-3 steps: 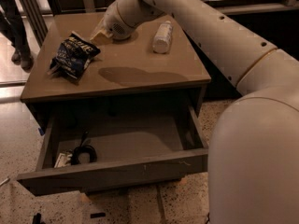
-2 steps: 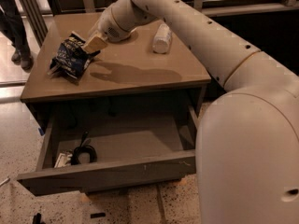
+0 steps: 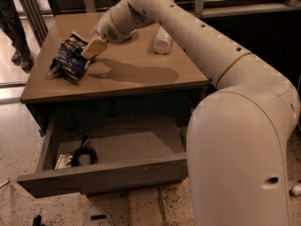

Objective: Place blue chip bag into top drawer

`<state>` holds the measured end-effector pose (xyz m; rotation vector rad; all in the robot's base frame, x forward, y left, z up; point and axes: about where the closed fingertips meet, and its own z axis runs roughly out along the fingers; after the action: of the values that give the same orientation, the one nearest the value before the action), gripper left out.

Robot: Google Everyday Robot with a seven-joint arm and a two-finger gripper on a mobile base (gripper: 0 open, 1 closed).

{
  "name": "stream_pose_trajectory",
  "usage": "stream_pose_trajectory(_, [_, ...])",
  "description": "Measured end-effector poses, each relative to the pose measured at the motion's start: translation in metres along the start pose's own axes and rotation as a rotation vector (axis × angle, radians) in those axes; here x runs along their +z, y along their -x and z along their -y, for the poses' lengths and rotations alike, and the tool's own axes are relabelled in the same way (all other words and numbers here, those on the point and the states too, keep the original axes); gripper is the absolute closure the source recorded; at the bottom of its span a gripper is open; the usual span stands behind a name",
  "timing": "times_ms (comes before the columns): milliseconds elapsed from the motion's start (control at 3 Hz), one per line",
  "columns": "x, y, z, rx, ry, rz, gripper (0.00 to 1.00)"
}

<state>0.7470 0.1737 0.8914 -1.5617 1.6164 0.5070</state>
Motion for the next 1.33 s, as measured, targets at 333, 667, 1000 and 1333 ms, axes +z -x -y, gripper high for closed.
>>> stream_pose_trajectory(333, [0.006, -0.011, 0.004, 0.016, -0.001, -0.019, 0.31])
stream_pose_trajectory(667, [0.011, -0.021, 0.008, 0.033, -0.002, -0.035, 0.31])
stream_pose_trajectory(1000, [0.02, -0.027, 0.012, 0.042, 0.004, -0.045, 0.32])
stream_pose_trajectory(1333, [0.031, -0.026, 0.019, 0.043, 0.008, -0.04, 0.33])
